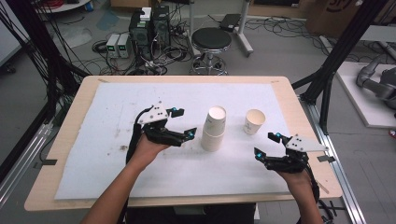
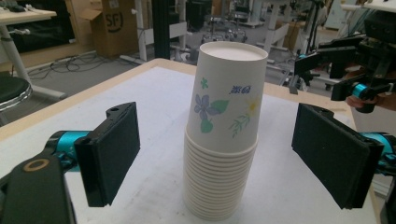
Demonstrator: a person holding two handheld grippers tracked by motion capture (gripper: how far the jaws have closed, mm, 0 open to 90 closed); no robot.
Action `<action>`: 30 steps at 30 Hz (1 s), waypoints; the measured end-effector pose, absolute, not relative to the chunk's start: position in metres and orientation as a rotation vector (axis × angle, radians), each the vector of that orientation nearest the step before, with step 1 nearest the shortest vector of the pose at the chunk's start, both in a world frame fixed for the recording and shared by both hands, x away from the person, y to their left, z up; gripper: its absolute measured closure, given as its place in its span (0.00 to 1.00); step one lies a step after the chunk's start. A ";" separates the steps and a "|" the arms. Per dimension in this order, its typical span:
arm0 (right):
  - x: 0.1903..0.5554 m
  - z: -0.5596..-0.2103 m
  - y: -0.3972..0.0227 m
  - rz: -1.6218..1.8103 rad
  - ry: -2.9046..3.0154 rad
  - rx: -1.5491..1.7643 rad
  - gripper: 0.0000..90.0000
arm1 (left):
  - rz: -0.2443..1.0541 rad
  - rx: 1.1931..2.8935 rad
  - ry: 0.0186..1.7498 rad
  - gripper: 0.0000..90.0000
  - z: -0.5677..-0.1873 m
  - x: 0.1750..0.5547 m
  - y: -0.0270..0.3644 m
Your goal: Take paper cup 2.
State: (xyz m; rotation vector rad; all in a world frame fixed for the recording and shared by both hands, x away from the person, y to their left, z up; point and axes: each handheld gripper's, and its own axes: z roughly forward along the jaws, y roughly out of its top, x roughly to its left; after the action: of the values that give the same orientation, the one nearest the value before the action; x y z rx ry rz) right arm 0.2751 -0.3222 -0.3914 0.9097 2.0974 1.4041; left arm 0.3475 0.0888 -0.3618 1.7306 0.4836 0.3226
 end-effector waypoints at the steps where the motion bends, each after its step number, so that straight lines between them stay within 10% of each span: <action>1: 0.275 -0.392 -0.322 1.404 2.099 0.910 0.22 | 0.316 1.735 0.485 0.17 -0.362 0.350 0.085; 30: 0.276 -0.392 -0.324 1.426 2.108 0.909 0.22 | 0.282 1.795 0.476 0.17 -0.353 0.379 0.010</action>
State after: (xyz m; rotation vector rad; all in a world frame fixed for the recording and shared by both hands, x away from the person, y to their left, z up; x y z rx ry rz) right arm 0.2762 -0.3236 -0.3921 0.9090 2.1077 1.4256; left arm 0.3792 0.0104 -0.3528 1.7950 0.4755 0.2820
